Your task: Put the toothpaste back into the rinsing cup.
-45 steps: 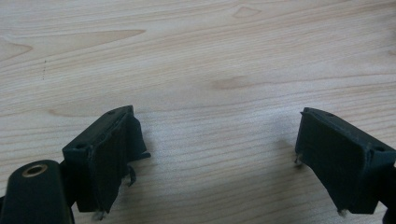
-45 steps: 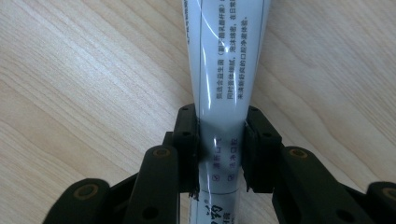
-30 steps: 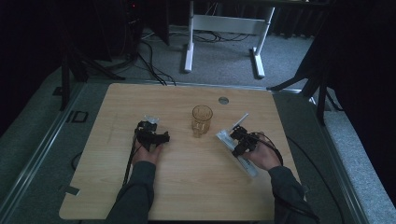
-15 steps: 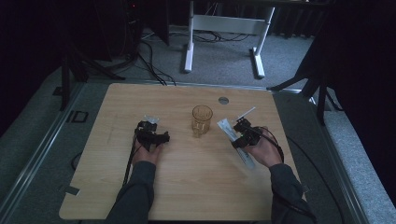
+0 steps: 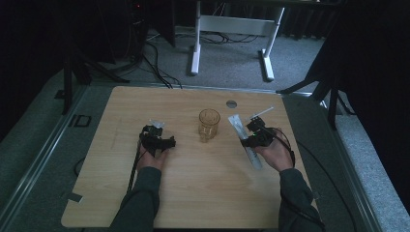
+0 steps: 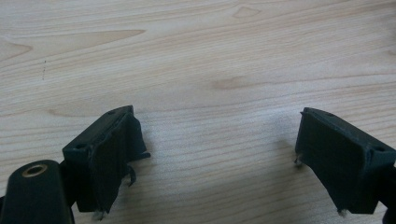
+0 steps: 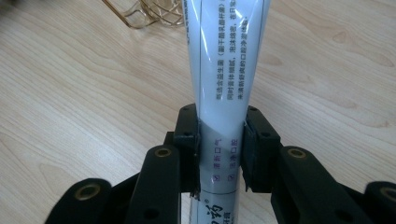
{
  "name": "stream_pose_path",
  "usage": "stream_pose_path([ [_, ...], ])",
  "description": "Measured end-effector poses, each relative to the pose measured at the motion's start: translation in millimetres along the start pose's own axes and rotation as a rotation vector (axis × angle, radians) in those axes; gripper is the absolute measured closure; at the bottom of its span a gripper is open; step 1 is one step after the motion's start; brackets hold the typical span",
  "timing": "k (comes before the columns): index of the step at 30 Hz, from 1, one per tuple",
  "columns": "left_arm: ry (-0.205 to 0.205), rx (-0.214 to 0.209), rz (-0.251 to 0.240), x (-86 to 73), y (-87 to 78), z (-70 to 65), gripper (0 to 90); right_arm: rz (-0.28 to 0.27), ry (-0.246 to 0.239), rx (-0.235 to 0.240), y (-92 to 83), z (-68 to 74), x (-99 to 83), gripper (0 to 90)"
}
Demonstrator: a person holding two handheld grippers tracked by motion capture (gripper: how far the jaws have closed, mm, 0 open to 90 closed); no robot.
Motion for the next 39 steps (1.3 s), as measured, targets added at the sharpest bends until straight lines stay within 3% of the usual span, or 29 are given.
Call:
stream_pose_path([
  [6, 0.0, 0.0, 0.0, 0.0, 0.0, 0.0, 12.7, -0.04, 0.013, -0.008, -1.6, -2.3, -0.9, 71.1],
  [10, 0.0, 0.0, 0.0, 0.0, 0.0, 0.0, 12.7, -0.052, 0.016, 0.007, -1.6, -3.1, -0.5, 71.1],
  [11, 0.0, 0.0, 0.0, 0.0, 0.0, 0.0, 12.7, -0.074, 0.029, 0.033, -1.8, -4.2, 0.6, 71.1],
  [22, -0.001, 0.0, 0.0, 0.0, 0.0, 0.0, 12.6, -0.133, 0.053, 0.047, -6.8, -7.4, 6.0, 71.1],
  [39, 0.002, 0.001, 0.001, 0.0, 0.0, 0.2, 12.7, -0.196, 0.068, 0.022, -15.9, -9.1, 17.1, 71.1],
])
Point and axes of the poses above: each handheld gripper's, and its own axes: y roughly forward along the jaws, x roughly out of its top, z roughly to its left, the point moved 7 cm from there along y, roughly forward along the jaws, and after that the axes turned 9 degrees about -y, right-handed, at the moved point
